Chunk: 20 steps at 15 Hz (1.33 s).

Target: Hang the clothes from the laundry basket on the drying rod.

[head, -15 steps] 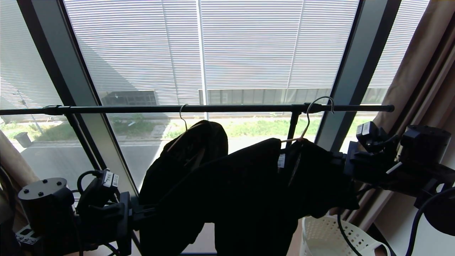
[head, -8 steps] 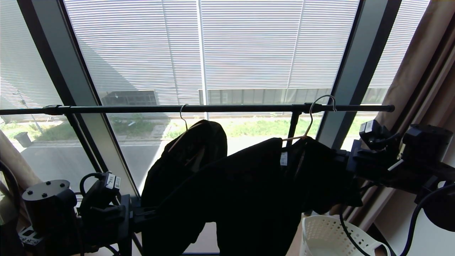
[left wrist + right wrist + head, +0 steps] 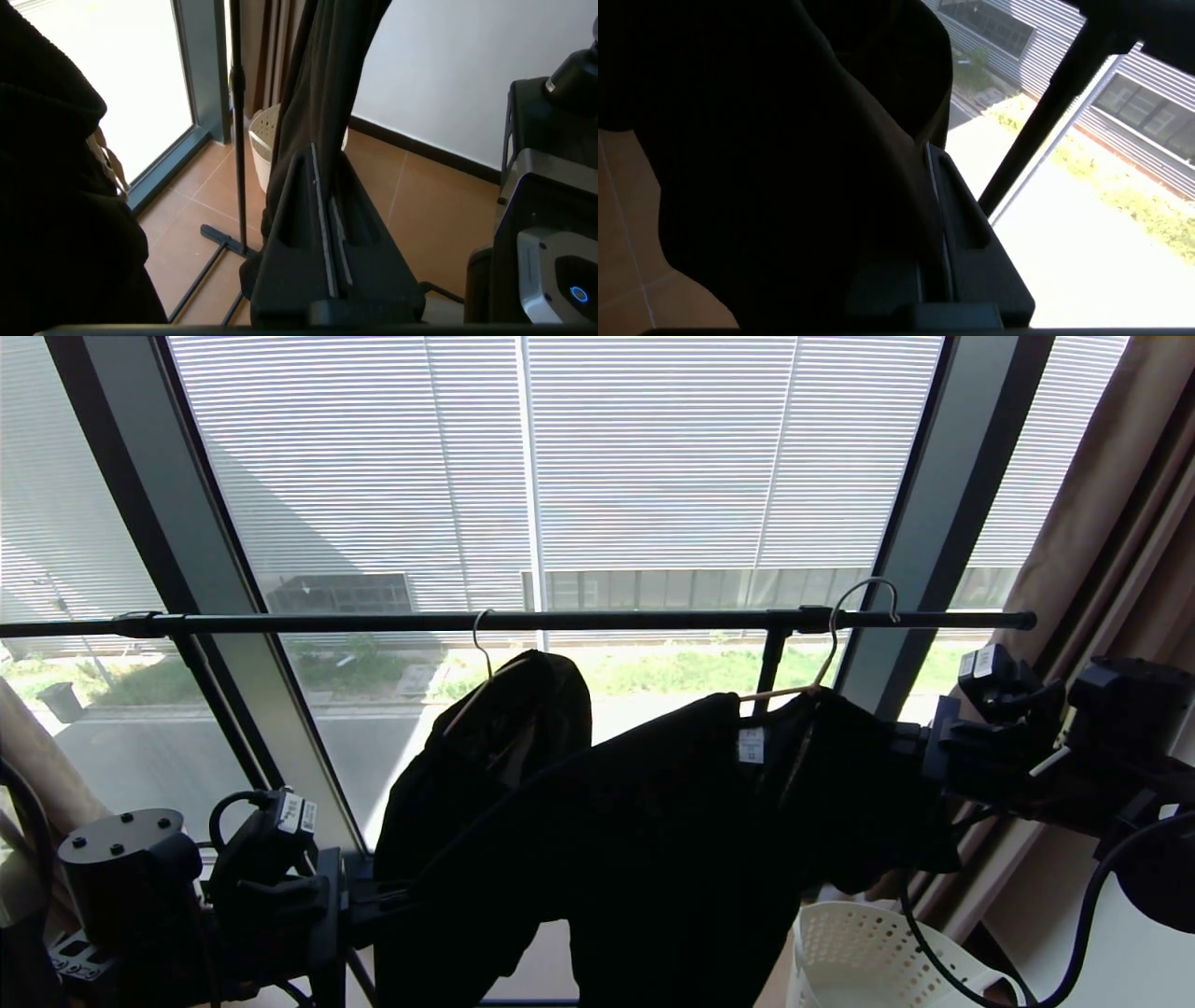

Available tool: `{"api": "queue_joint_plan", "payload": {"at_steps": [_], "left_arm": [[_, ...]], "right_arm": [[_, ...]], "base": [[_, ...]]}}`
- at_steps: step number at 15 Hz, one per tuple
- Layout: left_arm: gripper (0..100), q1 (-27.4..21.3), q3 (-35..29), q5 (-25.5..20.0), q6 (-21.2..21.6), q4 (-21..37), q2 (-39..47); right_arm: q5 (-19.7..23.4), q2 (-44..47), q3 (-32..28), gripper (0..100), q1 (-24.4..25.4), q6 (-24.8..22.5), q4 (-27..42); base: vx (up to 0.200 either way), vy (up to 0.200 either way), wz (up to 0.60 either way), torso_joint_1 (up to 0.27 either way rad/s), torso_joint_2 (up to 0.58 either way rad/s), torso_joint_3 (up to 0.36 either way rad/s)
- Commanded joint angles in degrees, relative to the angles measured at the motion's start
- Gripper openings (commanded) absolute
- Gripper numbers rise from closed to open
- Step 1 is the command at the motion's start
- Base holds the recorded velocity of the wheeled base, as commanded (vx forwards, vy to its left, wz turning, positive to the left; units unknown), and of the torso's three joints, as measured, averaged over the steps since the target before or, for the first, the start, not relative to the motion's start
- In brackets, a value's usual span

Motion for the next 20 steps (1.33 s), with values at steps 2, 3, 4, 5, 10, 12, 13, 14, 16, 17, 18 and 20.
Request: {"api": "queue_joint_plan", "payload": {"at_steps": [2, 3, 4, 5, 10, 12, 13, 14, 16, 17, 18, 20], "left_arm": [[0, 0.0, 0.1, -0.1, 0.0, -0.1, 0.0], [0, 0.1, 0.1, 0.0, 0.0, -0.1, -0.1], [0, 0.1, 0.1, -0.1, 0.1, -0.1, -0.2], [0, 0.1, 0.2, -0.1, 0.1, -0.1, -0.1], [0, 0.1, 0.7, -0.1, 0.2, -0.1, 0.0], [0, 0.1, 1.0, -0.2, 0.5, -0.1, -0.3], [0, 0.1, 1.0, -0.2, 0.5, -0.1, -0.4], [100, 0.1, 1.1, -0.2, 0.5, -0.1, -0.4], [100, 0.1, 1.0, -0.2, 0.5, -0.1, -0.5], [100, 0.8, 1.1, -0.3, 0.5, -0.1, -1.2], [100, 1.0, 1.3, -0.3, 0.6, -0.1, -2.0], [100, 1.0, 2.3, -0.3, 0.4, -0.1, -4.5]], "right_arm": [[0.0, 0.1, -0.1, 0, -0.8, 0.0, 0.0], [0.0, 0.2, -0.1, 0, -0.7, 0.0, 0.0], [0.0, 0.3, 0.0, 0, -0.8, 0.0, 0.0], [0.0, 0.0, 0.1, 0, -0.7, 0.0, 0.0], [2.1, -0.1, 0.1, 0, -0.9, 0.3, 0.1], [2.0, 0.2, 0.1, 0, -0.8, 0.3, 0.0], [2.0, 0.3, 0.0, 0, -0.8, 0.3, 0.0], [2.0, 0.2, 0.1, 0, -0.8, 0.3, 0.0], [1.9, 0.0, 0.1, 0, -0.8, 0.3, 0.0], [1.6, 0.3, 0.0, 0, -0.8, 0.2, 0.0], [1.5, 0.3, 0.0, 0, -0.7, 0.2, 0.1], [1.5, -0.1, 0.2, 0, -0.4, 0.2, 0.1]], "base": [[0.000, 0.000, 0.00, 0.000, 0.00, 0.000], [0.000, 0.000, 0.00, 0.000, 0.00, 0.000], [0.000, 0.000, 0.00, 0.000, 0.00, 0.000], [0.000, 0.000, 0.00, 0.000, 0.00, 0.000], [0.000, 0.000, 0.00, 0.000, 0.00, 0.000], [0.000, 0.000, 0.00, 0.000, 0.00, 0.000], [0.000, 0.000, 0.00, 0.000, 0.00, 0.000], [0.000, 0.000, 0.00, 0.000, 0.00, 0.000], [0.000, 0.000, 0.00, 0.000, 0.00, 0.000], [0.000, 0.000, 0.00, 0.000, 0.00, 0.000], [0.000, 0.000, 0.00, 0.000, 0.00, 0.000], [0.000, 0.000, 0.00, 0.000, 0.00, 0.000]]}}
